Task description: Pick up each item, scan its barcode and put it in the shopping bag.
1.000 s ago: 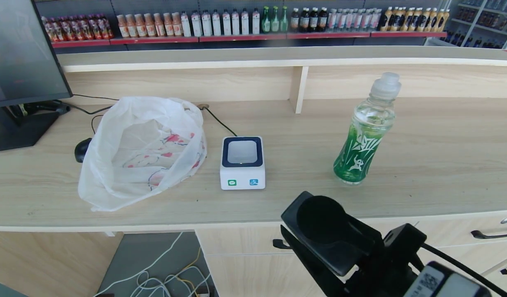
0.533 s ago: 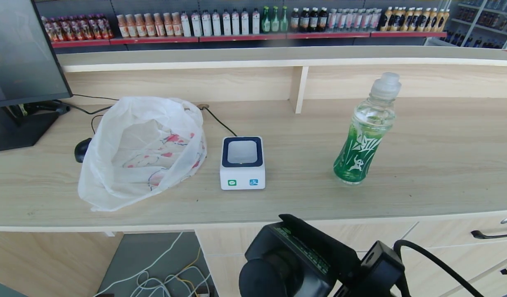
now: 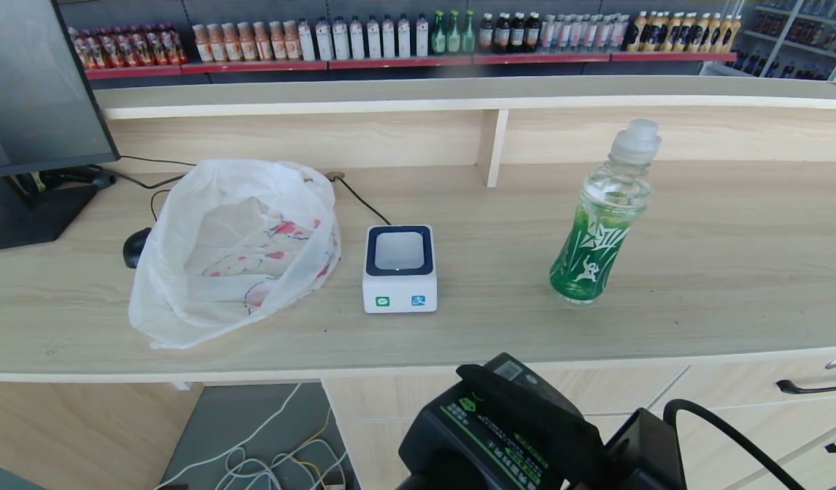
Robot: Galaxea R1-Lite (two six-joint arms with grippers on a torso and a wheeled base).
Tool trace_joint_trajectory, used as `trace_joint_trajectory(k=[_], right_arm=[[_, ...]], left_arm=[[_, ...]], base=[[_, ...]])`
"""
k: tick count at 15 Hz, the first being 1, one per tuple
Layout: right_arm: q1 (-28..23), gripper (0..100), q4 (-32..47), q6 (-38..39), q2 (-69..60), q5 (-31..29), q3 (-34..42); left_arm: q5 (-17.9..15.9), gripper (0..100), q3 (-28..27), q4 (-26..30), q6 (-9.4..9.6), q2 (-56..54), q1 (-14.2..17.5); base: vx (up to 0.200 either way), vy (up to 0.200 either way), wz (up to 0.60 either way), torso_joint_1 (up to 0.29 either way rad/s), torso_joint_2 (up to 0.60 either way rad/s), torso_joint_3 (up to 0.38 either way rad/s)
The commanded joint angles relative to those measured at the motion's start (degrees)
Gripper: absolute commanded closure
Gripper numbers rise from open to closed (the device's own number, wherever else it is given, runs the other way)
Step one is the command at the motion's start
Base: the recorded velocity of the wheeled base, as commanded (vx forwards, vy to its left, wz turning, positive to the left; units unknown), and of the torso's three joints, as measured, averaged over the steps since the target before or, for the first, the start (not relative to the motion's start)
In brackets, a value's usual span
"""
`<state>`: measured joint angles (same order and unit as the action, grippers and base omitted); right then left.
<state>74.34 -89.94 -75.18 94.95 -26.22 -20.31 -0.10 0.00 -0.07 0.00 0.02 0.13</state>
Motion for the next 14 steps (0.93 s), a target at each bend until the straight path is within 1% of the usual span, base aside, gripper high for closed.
trace_joint_trajectory(k=[1,5,14], right_arm=[[0.02,100,-0.06,-1.11,-0.21,0.03,-0.17],[-0.07,100,-0.06,-3.04,-0.03,0.03,-0.61],[-0.07,100,-0.06,-3.75,0.06,0.03,-0.87]], left_arm=[[0.01,0,0.0,-0.01,0.0,-0.02,-0.05],[0.01,0,0.0,-0.01,0.0,-0.02,-0.13],[0.01,0,0.0,0.07,0.0,-0.02,-0.13]], base=[[0.0,0.0,0.0,0.0,0.0,0.0],[0.0,0.0,0.0,0.0,0.0,0.0],[0.0,0.0,0.0,0.0,0.0,0.0]])
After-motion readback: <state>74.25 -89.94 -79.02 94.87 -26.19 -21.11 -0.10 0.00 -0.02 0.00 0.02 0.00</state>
